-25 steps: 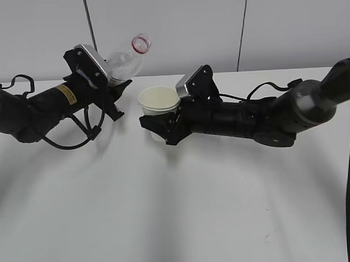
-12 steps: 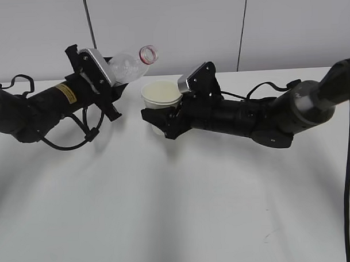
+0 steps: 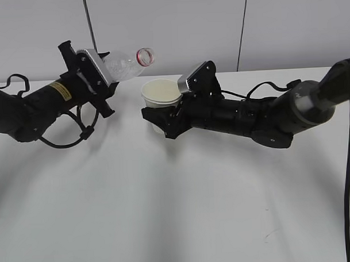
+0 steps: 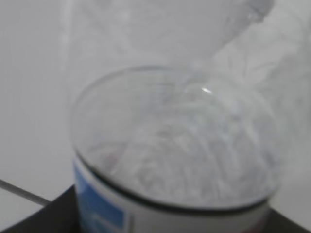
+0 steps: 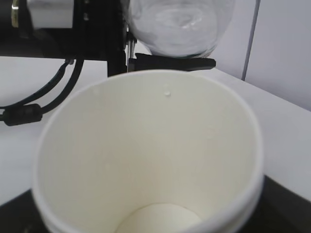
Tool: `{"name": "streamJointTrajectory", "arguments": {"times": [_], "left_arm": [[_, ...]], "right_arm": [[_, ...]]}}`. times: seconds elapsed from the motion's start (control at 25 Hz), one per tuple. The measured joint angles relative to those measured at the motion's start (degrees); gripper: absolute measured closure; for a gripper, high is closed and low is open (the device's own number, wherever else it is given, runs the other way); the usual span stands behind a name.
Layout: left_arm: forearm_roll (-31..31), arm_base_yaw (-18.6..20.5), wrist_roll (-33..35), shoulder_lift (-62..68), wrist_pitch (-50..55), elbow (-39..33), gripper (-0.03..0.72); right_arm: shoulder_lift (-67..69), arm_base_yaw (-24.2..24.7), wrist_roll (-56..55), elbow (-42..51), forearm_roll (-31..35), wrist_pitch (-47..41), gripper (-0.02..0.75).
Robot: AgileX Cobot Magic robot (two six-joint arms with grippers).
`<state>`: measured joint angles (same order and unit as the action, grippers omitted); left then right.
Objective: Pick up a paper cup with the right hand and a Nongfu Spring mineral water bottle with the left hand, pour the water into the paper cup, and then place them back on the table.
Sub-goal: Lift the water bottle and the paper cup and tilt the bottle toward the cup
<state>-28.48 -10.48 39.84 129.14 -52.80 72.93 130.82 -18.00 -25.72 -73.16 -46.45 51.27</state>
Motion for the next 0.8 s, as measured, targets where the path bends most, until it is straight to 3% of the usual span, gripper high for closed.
{"name": "streamJointTrajectory", "arguments": {"times": [0.8], "left_arm": [[0.61, 0.36, 10.26, 0.00, -2.23, 0.00, 0.322]], "right_arm": [[0.00, 0.00, -0.39, 0.00, -0.68, 1.63, 0.214]]}}
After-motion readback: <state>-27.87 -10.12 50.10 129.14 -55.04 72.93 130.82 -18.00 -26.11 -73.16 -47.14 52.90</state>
